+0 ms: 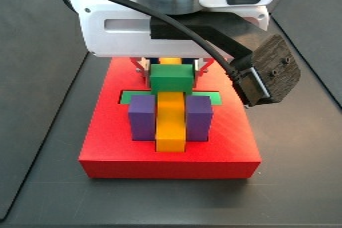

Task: Pick up the green object. Move up. Place the green object on the fixture. Regrasp the green object. Move to above the board. Insert the green object.
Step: Insert the green object.

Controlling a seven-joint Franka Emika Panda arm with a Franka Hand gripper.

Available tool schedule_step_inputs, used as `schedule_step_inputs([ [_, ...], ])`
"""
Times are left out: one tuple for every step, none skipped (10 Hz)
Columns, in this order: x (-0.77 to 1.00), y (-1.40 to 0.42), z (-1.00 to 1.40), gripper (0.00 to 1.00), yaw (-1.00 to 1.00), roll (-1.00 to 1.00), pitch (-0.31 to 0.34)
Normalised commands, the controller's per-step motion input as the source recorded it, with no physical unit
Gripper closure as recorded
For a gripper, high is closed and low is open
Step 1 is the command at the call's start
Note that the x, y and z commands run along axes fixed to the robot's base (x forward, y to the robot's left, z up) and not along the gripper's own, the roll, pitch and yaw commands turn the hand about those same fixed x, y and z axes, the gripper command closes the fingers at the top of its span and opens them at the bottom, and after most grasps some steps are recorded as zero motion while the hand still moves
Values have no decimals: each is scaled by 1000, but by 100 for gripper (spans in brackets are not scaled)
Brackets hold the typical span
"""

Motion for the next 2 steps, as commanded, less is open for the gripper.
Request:
schedule_step_inputs([
  [0,-9,-491,100,-17,-164,244],
  [-34,0,-349,100,0,-124,137],
])
